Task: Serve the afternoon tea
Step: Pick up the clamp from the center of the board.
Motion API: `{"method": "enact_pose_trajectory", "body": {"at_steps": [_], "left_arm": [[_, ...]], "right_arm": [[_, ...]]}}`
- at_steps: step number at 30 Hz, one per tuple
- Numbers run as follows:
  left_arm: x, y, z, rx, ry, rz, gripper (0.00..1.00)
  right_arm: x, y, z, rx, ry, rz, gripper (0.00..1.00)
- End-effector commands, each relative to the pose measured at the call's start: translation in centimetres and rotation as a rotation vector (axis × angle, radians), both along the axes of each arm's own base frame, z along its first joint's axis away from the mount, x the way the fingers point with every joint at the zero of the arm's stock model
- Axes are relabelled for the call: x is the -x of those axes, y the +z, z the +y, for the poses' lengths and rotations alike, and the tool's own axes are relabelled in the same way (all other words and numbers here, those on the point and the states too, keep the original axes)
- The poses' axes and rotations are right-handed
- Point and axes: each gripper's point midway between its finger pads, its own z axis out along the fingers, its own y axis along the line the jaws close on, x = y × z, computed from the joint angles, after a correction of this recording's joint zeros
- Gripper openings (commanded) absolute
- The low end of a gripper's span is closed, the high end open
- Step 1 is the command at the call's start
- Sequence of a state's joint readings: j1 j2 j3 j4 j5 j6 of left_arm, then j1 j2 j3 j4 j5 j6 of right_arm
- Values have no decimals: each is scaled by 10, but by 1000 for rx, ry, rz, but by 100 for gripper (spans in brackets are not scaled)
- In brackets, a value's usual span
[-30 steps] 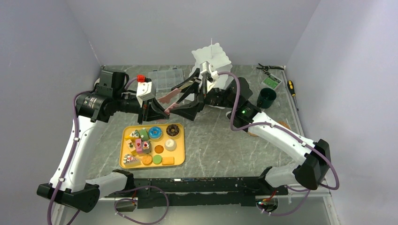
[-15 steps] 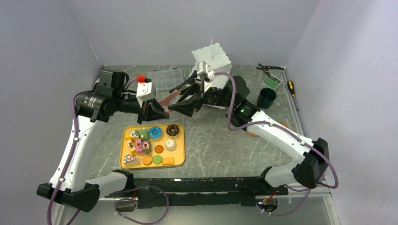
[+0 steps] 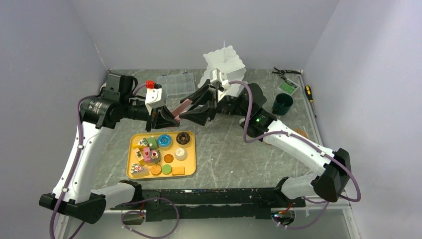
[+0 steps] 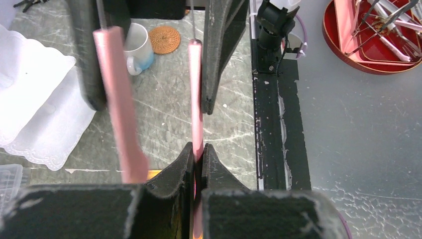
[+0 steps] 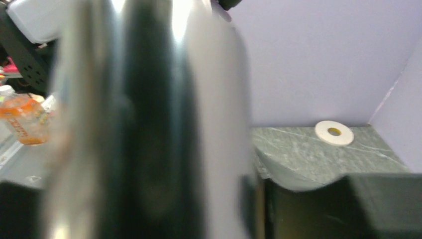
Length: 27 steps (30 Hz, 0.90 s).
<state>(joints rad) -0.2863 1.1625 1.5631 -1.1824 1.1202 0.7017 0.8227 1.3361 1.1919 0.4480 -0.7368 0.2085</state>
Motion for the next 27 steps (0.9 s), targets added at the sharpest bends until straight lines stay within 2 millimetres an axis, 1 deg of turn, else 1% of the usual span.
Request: {"method": "enact_pose_trajectory", "body": {"at_steps": [1,5,11,15,19,27], "left_arm": [[12,18,0,33,-43,-54,3],[12,16,1,26,-42,-67,3],[11,15,1,28,-36,-91,3],[11,15,2,25,-33,-105,3],[12,15,3,23,-35,-108,3],[12,14,2,26,-33,-100,3]], "right_arm": [[2,19,-16,-45,-1,-62,62],[-2,20,-19,-46,-7,-50,70],[-10,20,-13,-31,-19,-22,75],[-10,19,-8,-21,-3,-10,77],[-10,19,-6,-24,0,-17,77],[-1,23,2,-49,39,-41,66]]}}
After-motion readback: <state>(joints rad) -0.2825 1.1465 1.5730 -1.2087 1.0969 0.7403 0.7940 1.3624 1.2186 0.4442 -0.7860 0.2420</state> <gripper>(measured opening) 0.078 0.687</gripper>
